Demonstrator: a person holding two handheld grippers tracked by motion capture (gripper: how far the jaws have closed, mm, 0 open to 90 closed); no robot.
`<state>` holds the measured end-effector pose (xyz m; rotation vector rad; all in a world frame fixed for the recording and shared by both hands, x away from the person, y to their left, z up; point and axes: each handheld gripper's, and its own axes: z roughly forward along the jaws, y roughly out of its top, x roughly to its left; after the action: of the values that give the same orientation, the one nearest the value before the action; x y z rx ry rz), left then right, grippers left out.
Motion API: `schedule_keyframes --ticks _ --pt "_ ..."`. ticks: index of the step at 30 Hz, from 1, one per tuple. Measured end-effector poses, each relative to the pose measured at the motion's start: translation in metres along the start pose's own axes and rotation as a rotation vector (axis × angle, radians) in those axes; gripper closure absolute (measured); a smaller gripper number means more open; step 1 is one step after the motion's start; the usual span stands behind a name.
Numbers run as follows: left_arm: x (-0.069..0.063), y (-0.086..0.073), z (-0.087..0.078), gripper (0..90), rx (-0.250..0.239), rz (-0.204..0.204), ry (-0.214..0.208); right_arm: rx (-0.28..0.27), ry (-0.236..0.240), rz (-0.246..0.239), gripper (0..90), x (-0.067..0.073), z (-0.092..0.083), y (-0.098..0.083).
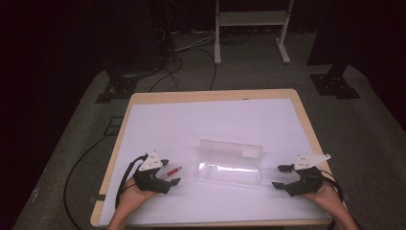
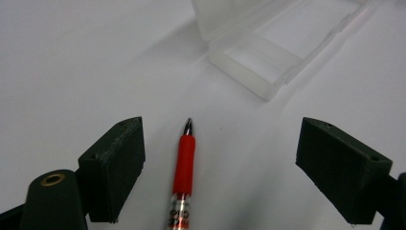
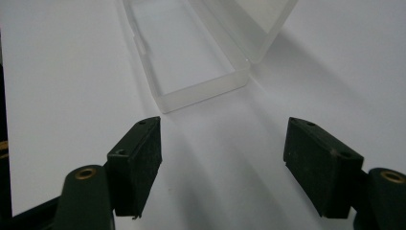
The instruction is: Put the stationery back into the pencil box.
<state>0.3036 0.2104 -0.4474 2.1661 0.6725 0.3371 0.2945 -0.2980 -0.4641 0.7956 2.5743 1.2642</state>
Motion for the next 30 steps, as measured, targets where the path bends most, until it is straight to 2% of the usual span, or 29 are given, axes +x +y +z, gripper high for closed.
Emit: schedule_keyframes --ticks 15,18,19,20,22,25,26,30 --pt "0.019 -0.02 -0.007 23.2 0.087 -0.03 0.015 0.0 -0.002 -0.004 29.0 0.0 -0.001 -0.005" --pt "0.02 -0.021 -0.007 29.6 0.091 -0.017 0.012 -0.006 -0.01 0.002 29.0 -0.002 -0.004 -0.006" --pt "0.02 -0.021 -0.007 34.4 0.091 -0.017 0.008 -0.006 -0.013 0.003 28.9 -0.002 -0.005 -0.007" --pt "0.021 -0.021 -0.007 34.4 0.093 -0.016 0.006 -0.006 -0.013 0.003 28.9 -0.002 -0.005 -0.007" --pt "0.022 -0.022 -0.006 41.6 0.102 -0.015 -0.001 -0.007 -0.014 0.001 28.9 -0.002 -0.005 -0.007" --pt "0.025 -0.023 -0.006 46.2 0.121 -0.012 -0.012 -0.005 -0.017 -0.004 29.0 -0.002 -0.006 -0.008" --pt "0.025 -0.023 -0.006 50.8 0.13 -0.013 -0.018 -0.009 -0.016 -0.01 29.0 -0.001 -0.006 -0.008" --pt "0.025 -0.022 -0.006 54.6 0.164 0.005 -0.017 -0.008 -0.014 -0.011 29.0 -0.001 -0.006 -0.009"
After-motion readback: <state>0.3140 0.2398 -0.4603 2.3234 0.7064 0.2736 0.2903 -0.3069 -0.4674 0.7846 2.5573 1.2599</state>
